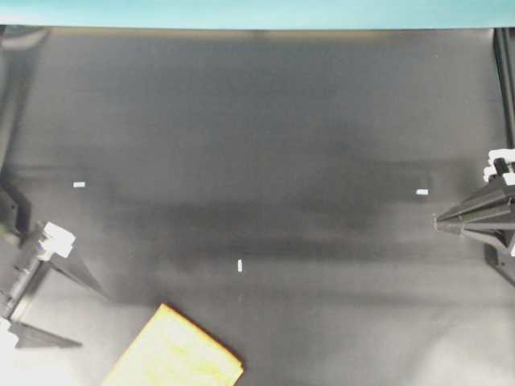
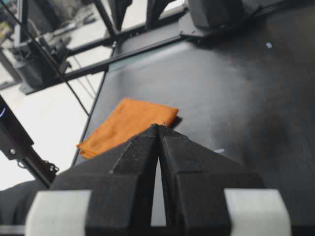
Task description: Push an orange cloth with the left arm to wipe the desk.
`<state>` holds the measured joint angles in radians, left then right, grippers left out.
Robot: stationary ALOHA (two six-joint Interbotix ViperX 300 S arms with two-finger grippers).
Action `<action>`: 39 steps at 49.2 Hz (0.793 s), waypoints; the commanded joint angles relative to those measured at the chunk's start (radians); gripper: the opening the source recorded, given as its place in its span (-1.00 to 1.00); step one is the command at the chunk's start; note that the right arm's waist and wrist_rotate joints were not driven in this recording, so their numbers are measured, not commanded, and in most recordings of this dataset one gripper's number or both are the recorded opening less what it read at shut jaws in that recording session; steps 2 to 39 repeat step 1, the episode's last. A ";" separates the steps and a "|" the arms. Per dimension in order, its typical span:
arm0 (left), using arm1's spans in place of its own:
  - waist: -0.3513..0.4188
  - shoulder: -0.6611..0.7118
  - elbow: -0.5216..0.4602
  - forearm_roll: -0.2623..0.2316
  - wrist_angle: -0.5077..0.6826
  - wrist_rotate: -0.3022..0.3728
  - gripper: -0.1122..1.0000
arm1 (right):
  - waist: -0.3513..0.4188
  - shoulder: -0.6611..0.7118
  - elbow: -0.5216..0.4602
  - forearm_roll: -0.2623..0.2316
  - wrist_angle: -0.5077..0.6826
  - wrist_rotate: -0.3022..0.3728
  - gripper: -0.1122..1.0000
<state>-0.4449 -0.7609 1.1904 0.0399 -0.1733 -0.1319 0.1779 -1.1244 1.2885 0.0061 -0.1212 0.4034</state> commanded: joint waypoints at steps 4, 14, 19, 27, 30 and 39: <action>0.009 -0.032 0.000 0.003 0.014 0.005 0.70 | 0.000 0.003 -0.006 0.003 -0.003 0.000 -0.80; 0.009 -0.032 0.000 0.003 0.014 0.005 0.70 | 0.000 0.003 -0.006 0.003 -0.003 0.000 -0.80; 0.009 -0.032 0.000 0.003 0.014 0.005 0.70 | 0.000 0.003 -0.006 0.003 -0.003 0.000 -0.80; 0.009 -0.032 0.000 0.003 0.014 0.005 0.70 | 0.000 0.003 -0.006 0.003 -0.003 0.000 -0.80; 0.009 -0.032 0.000 0.003 0.014 0.005 0.70 | 0.000 0.003 -0.006 0.003 -0.003 0.000 -0.80; 0.009 -0.032 0.000 0.003 0.014 0.005 0.70 | 0.000 0.003 -0.006 0.003 -0.003 0.000 -0.80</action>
